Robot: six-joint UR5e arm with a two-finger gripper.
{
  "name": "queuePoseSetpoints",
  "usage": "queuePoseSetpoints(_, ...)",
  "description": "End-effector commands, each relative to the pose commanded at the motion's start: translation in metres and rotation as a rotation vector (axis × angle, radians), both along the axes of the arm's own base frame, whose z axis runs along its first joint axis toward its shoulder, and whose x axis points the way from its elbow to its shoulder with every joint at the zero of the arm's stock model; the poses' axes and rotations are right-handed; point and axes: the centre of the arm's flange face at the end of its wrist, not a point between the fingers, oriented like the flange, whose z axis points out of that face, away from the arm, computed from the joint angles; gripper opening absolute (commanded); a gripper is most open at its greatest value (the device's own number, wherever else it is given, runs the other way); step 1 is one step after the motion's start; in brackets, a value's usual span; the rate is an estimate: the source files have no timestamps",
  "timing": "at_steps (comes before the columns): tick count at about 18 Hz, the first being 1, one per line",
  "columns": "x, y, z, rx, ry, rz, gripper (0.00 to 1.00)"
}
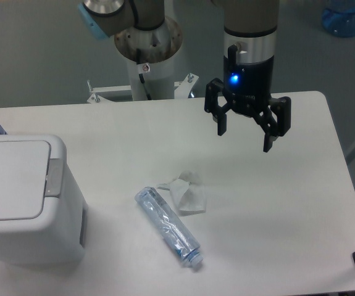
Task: Open the trash can
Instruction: 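Move the open gripper sideways toward the white trash can, then swing the open gripper over the trash can lid edge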
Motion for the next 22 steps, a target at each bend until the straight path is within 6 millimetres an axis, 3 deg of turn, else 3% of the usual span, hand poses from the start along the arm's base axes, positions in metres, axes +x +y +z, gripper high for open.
queuePoseSetpoints(16, 0.014, 0.024, 0.004, 0.144, -0.076, 0.123, 1.00)
queuePoseSetpoints(22, 0.042, 0.060, 0.001, 0.223, -0.128, 0.238, 1.00)
